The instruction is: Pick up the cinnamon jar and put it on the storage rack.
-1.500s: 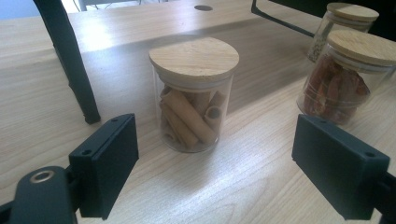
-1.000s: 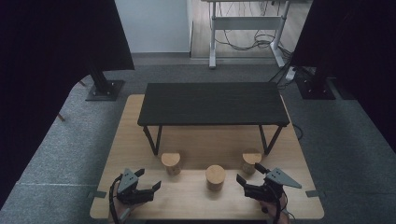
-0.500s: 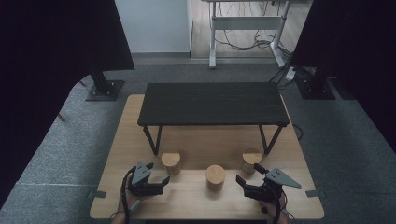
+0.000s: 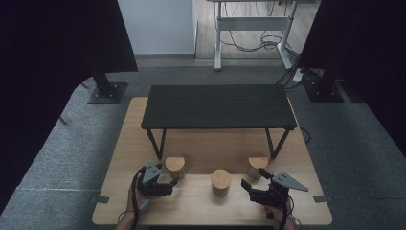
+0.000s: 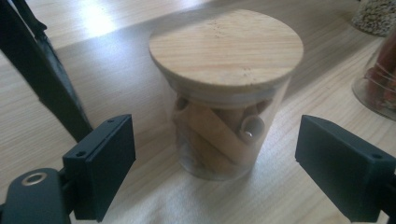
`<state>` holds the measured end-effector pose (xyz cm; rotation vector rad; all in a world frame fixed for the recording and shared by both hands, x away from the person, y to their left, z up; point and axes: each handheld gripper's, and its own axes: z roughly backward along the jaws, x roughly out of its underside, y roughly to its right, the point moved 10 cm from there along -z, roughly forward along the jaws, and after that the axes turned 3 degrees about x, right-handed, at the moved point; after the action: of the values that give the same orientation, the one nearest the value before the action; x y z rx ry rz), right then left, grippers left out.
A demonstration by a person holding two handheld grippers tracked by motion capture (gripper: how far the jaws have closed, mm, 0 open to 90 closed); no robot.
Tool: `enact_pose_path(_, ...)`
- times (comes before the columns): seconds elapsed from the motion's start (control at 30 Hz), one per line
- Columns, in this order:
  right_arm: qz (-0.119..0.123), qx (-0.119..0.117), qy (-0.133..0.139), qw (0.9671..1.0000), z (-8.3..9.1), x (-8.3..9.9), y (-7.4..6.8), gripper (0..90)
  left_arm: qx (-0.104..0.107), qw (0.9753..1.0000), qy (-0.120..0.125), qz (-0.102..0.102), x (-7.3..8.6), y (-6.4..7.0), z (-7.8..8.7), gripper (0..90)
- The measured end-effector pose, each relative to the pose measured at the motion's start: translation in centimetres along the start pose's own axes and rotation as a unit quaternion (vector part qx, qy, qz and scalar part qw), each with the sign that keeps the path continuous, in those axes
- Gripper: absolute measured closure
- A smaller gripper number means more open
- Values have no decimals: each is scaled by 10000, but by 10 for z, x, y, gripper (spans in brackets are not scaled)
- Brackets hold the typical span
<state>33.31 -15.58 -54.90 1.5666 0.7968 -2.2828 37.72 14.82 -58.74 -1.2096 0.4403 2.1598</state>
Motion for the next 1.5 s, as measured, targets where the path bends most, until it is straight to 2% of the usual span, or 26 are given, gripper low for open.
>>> enact_pose_path(0.33, 44, 4, -38, 10000, -1, 2, -2, 73, 42, 10000, -50, 27, -8, 1, -20, 137)
enact_pose_path(0.43, 44, 6, -45, 10000, -1, 2, -2, 73, -3, 10000, -85, 45, -10, 0, -25, 177)
enact_pose_path(0.5, 56, 0, -53, 10000, -1, 2, -3, 73, 88, 9999, -105, 104, -10, 1, -29, 220)
enact_pose_path(0.53, 87, -8, -63, 9999, -1, 3, -3, 73, 69, 9999, -90, 107, -11, 2, -30, 249)
enact_pose_path(0.67, 124, -20, -77, 9999, -2, 3, -5, 73, 110, 9999, -70, 60, -10, 2, -30, 253)
enact_pose_path(0.87, 141, -9, -116, 9998, -3, 5, -6, 73, 56, 10000, -25, 73, -10, 2, -30, 253)
enact_pose_path(1.0, 123, -4, -113, 9999, -3, 5, -6, 73, 39, 10000, -21, 78, -10, 2, -30, 253)
enact_pose_path(1.07, 26, -50, -117, 9999, -3, 5, -6, 74, 39, 10000, -18, 82, -10, 2, -30, 253)
enact_pose_path(1.33, 23, -29, -146, 9999, -4, 6, -5, 74, 28, 10000, -29, 85, -10, 2, -30, 253)
enact_pose_path(1.5, 43, -47, -183, 9998, -5, 8, -6, 74, 63, 10000, 56, 24, -16, 5, -25, 254)
